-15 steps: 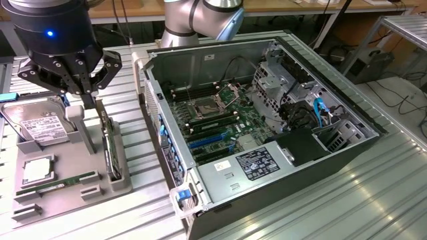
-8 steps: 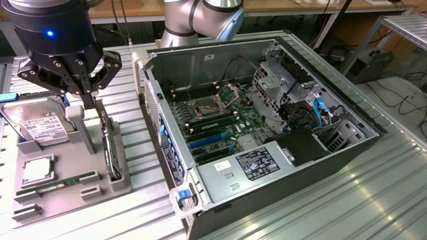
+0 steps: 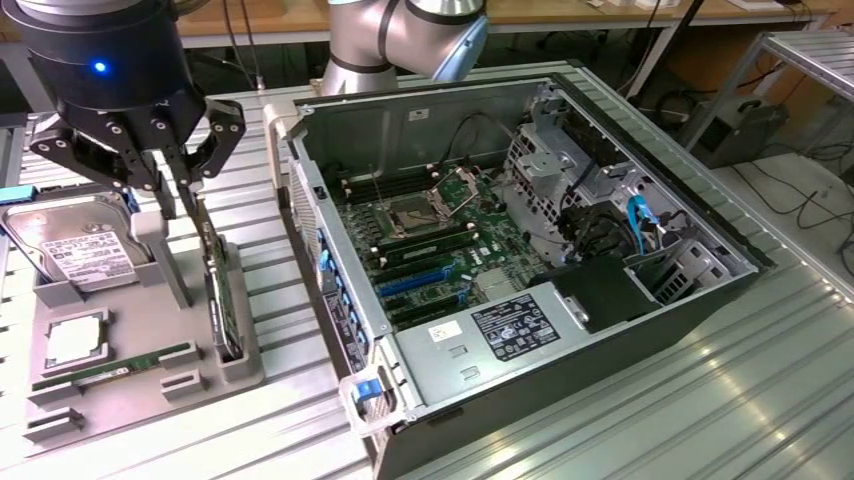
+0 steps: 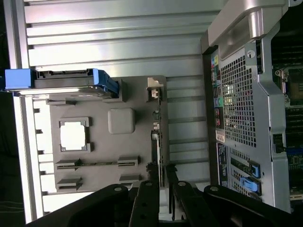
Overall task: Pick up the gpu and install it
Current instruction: 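Pick up the gpu and move the gpu toward the slot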
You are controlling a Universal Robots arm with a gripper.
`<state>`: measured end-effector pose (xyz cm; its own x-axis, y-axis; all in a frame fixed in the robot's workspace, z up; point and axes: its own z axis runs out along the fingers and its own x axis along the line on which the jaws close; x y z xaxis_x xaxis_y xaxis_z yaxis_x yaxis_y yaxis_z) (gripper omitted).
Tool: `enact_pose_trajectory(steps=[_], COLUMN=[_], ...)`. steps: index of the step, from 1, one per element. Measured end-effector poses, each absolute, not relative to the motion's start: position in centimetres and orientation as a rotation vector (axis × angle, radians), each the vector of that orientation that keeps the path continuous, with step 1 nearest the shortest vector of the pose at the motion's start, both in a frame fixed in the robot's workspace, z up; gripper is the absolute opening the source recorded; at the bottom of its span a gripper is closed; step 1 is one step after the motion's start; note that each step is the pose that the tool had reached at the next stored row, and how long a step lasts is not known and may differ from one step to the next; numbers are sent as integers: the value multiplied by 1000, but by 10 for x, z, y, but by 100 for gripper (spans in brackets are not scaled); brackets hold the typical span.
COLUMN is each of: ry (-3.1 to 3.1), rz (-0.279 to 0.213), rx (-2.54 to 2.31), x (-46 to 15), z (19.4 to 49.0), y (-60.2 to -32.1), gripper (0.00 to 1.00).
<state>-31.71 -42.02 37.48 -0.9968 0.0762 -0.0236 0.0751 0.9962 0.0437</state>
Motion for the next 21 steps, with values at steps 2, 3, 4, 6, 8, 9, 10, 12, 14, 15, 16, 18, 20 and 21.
enact_pose_trajectory(steps=[2, 3, 4, 6, 8, 9, 10, 12, 14, 15, 16, 18, 20, 21], ry=[3113, 3113, 3113, 3113, 3113, 3113, 3113, 3113, 3113, 3113, 3113, 3113, 3113, 3113], rz=[67, 67, 67, 67, 67, 67, 67, 67, 67, 67, 67, 67, 67, 67], rx=[118, 118, 118, 119, 119, 119, 119, 119, 119, 119, 119, 119, 119, 119], x=[-317, -317, -317, -317, -317, -317, -317, -317, -317, -317, -317, -317, -317, -317], z=[375, 374, 372, 363, 357, 355, 353, 349, 344, 342, 340, 337, 332, 330], y=[-420, -420, -420, -421, -421, -421, -421, -421, -421, -421, -421, -421, -421, -421], gripper=[30, 30, 36, 36, 36, 36, 36, 36, 36, 36, 36, 36, 36, 36])
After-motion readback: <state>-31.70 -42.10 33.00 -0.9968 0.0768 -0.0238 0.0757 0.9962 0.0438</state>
